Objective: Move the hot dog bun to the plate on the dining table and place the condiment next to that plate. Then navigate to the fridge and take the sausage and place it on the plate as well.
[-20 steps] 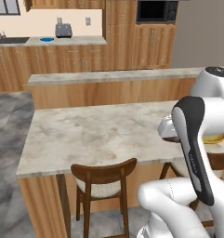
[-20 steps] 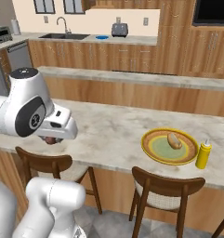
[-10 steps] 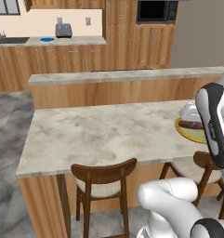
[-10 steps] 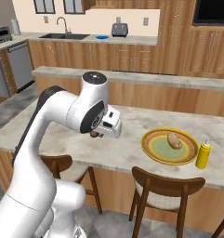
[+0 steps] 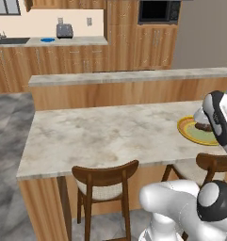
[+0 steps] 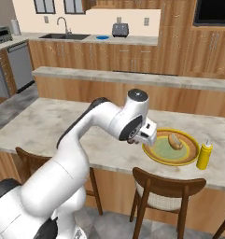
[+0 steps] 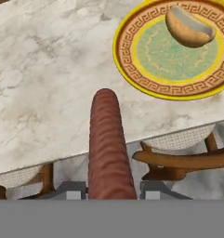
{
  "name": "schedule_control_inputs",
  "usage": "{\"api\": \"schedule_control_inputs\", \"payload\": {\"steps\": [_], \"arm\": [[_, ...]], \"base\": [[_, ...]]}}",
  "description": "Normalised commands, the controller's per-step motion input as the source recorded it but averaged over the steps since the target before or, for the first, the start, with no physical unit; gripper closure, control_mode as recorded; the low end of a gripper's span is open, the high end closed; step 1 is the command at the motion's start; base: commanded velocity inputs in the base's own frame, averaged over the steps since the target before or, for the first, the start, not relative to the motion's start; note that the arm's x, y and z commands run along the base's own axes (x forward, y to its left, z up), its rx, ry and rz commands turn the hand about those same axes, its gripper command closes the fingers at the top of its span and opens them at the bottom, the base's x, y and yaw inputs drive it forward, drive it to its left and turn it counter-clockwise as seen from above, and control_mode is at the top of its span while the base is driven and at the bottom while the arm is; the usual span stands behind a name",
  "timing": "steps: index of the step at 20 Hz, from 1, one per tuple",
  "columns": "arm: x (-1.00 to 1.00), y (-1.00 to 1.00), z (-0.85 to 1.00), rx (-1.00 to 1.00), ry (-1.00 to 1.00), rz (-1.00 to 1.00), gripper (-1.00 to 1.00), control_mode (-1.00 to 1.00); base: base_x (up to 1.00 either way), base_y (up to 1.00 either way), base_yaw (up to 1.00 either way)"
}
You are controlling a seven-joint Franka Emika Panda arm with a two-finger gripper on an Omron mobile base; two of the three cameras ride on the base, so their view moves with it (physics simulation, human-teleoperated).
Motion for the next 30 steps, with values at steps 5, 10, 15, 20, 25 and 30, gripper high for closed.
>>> {"api": "schedule_control_inputs", "payload": {"steps": [5, 10, 15, 20, 25, 30], "arm": [[0.61, -0.78, -0.54, -0.10, -0.09, -0.09, 1.00, -1.00], [0.70, -0.42, -0.44, -0.17, -0.02, -0.04, 1.00, -1.00], [0.64, -0.26, -0.53, -0.03, 0.01, 0.00, 1.00, -1.00], [0.54, -0.38, -0.62, 0.00, 0.00, 0.00, 1.00, -1.00], [0.61, -0.46, -0.45, 0.00, 0.00, 0.00, 1.00, -1.00], [0.30, -0.36, -0.21, 0.00, 0.00, 0.00, -1.00, -1.00]], "base": [[0.00, 0.00, 0.00], [0.00, 0.00, 0.00], [0.00, 0.00, 0.00], [0.00, 0.00, 0.00], [0.00, 0.00, 0.00], [0.00, 0.00, 0.00]]}}
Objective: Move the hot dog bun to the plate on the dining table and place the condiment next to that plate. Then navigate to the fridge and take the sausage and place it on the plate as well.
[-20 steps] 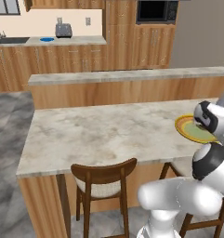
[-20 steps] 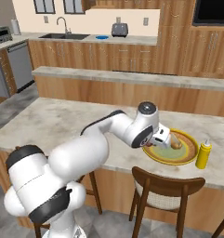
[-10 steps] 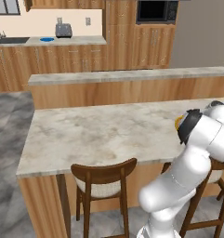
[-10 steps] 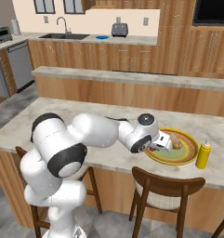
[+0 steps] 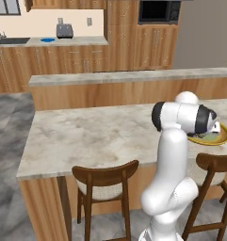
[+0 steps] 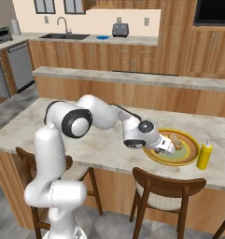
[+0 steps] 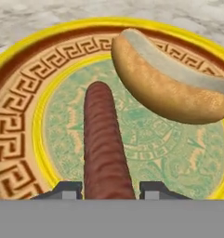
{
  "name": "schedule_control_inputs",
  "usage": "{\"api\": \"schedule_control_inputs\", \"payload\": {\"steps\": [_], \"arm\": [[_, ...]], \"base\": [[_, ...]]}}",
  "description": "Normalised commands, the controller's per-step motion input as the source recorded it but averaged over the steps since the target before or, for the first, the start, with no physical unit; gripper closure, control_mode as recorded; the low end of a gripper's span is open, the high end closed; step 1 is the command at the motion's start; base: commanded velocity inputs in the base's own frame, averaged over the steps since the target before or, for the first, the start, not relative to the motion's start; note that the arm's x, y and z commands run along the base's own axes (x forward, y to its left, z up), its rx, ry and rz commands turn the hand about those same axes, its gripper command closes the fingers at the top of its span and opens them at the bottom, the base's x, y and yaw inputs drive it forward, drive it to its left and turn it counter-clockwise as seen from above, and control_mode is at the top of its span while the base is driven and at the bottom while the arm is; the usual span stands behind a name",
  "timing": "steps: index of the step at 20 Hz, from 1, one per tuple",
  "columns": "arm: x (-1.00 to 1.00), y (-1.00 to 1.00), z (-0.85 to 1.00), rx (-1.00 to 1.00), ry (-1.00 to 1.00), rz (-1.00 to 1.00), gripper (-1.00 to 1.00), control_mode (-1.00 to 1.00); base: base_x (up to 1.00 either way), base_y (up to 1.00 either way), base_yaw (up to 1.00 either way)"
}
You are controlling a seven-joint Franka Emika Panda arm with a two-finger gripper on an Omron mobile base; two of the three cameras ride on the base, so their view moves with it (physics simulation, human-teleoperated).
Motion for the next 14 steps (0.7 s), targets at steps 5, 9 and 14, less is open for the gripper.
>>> {"api": "schedule_control_inputs", "payload": {"steps": [5, 9, 14], "arm": [[-0.10, -0.24, 0.13, 0.01, -0.04, 0.01, -1.00, -1.00], [-0.20, 0.21, 0.91, 0.00, -0.17, 0.00, -1.00, -1.00], [-0.01, 0.29, 1.00, 0.00, -0.23, 0.00, -1.00, -1.00]], "base": [[0.00, 0.00, 0.00], [0.00, 0.00, 0.00], [0.00, 0.00, 0.00]]}}
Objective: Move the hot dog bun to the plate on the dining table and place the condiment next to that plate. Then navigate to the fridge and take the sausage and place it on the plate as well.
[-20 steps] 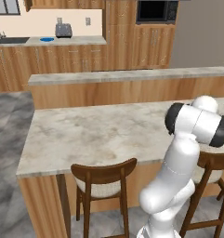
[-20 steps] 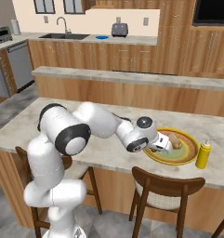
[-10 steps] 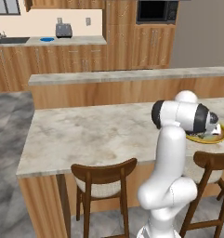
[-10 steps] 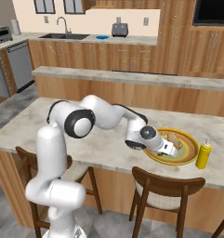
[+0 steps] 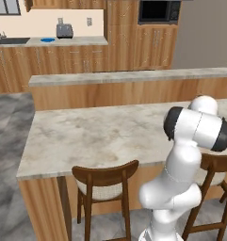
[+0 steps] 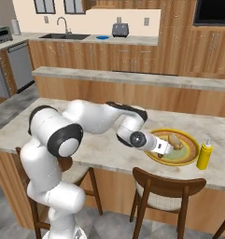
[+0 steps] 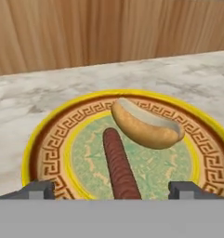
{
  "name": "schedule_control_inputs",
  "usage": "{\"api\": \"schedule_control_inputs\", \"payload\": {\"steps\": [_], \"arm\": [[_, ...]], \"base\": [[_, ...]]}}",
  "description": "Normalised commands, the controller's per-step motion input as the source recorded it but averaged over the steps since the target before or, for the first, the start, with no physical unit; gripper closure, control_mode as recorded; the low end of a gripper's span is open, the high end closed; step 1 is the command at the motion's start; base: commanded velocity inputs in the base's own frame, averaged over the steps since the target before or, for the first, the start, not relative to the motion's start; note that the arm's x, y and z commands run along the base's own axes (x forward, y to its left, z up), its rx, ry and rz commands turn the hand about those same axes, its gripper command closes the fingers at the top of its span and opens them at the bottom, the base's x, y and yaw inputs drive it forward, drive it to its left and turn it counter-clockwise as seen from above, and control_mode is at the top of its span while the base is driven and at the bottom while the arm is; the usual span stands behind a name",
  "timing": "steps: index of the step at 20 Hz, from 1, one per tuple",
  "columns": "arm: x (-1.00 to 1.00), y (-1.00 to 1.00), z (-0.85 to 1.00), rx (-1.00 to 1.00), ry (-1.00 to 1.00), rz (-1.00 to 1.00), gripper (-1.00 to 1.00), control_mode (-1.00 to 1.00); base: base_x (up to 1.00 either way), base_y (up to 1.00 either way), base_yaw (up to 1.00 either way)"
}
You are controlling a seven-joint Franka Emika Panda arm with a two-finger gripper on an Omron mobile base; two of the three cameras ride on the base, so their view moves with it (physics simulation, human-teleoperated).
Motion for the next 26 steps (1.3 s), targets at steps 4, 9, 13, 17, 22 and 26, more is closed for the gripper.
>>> {"api": "schedule_control_inputs", "payload": {"steps": [4, 9, 13, 17, 22, 26], "arm": [[-0.01, 0.23, 1.00, 0.00, -0.27, 0.00, -1.00, -1.00], [-0.34, 0.40, 1.00, 0.00, -0.18, 0.00, -1.00, -1.00], [-0.58, 0.49, 1.00, 0.00, 0.06, 0.00, -1.00, -1.00], [-0.86, 0.42, 1.00, -0.01, -0.01, -0.03, -1.00, -1.00], [-0.80, 0.79, 1.00, -0.12, -0.44, 0.00, -1.00, -1.00], [-0.83, 0.94, 1.00, -0.12, -0.45, 0.10, -1.00, -1.00]], "base": [[0.00, 0.00, 0.00], [0.00, 0.00, 0.00], [0.00, 0.00, 0.00], [0.00, 0.00, 0.00], [0.00, 0.00, 0.00], [0.00, 0.00, 0.00]]}}
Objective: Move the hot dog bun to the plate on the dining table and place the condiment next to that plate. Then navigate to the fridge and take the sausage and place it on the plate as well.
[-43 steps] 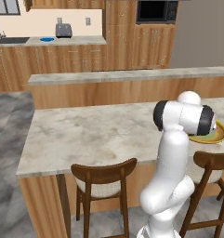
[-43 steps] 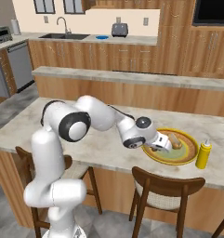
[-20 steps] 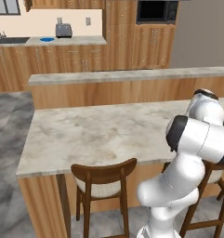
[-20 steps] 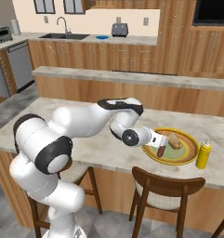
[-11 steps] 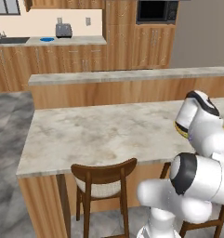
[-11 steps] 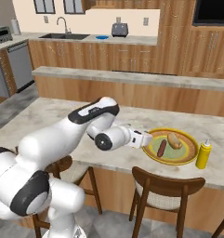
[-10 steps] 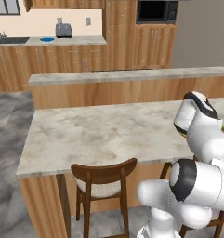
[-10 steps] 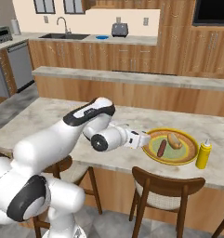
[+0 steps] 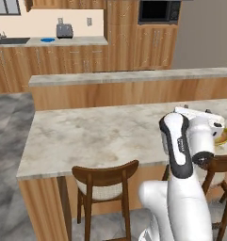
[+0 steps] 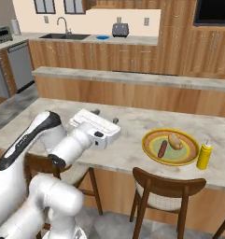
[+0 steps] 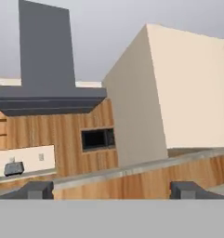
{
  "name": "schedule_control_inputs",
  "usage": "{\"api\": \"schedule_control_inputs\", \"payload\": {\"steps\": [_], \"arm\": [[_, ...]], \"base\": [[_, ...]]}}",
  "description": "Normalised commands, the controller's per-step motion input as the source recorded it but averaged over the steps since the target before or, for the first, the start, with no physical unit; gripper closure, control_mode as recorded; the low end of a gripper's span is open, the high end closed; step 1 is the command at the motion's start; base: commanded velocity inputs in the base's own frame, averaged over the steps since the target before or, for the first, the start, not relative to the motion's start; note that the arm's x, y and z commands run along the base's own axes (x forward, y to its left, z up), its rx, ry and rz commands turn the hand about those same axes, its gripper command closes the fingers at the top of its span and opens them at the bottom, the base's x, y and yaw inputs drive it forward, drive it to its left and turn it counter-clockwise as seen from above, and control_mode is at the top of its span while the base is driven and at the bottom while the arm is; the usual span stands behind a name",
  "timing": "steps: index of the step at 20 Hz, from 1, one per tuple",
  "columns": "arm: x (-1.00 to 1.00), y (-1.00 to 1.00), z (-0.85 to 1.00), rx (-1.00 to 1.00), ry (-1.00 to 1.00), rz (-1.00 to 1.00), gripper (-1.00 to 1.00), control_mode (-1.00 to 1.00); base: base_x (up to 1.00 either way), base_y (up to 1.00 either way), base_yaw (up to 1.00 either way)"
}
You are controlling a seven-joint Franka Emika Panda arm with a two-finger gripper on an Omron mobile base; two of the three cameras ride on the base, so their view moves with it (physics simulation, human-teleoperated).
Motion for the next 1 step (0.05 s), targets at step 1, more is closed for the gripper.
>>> {"api": "schedule_control_inputs", "payload": {"steps": [1], "arm": [[-0.89, 1.00, 1.00, -0.17, -0.41, 0.13, -1.00, -1.00]], "base": [[0.00, 0.00, 0.00]]}}
